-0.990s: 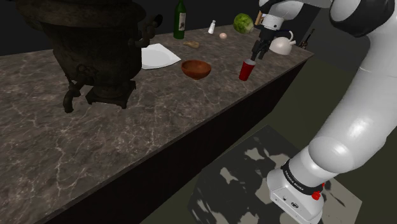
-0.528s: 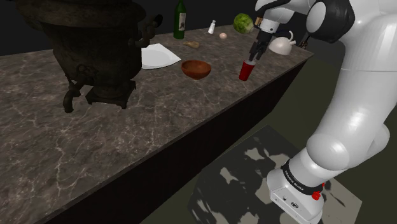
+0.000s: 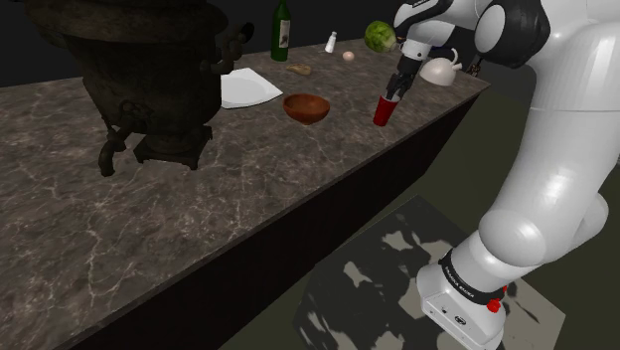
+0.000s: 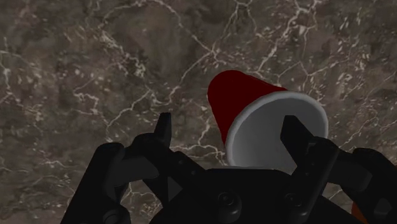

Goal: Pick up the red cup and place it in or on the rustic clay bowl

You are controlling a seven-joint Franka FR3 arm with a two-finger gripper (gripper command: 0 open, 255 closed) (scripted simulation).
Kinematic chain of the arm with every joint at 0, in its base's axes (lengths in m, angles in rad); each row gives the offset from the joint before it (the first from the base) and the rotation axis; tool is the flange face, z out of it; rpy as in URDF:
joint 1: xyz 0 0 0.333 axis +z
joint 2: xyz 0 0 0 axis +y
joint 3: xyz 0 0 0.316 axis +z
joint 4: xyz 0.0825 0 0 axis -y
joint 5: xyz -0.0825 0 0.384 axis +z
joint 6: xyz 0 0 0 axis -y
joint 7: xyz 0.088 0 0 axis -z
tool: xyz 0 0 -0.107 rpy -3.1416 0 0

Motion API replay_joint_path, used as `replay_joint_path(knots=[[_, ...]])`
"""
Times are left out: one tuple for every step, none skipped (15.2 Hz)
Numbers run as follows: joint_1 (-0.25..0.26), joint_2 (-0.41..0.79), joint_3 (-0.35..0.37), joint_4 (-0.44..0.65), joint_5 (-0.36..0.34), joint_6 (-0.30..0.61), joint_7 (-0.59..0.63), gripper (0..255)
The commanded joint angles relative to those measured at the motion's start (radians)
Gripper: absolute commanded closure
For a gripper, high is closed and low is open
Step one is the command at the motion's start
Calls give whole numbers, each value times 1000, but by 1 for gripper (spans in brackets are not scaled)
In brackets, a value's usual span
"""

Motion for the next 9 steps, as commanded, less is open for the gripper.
replay_joint_path(knots=[[0,0,0,-1,0,1,0,0],[0,0,0,-1,0,1,0,0],[0,0,0,-1,0,1,0,0],[0,0,0,-1,0,1,0,0],[0,0,0,-1,0,1,0,255],[0,0,0,-1,0,1,0,255],[0,0,0,-1,0,1,0,255],[0,0,0,-1,0,1,0,255],[0,0,0,-1,0,1,0,255]])
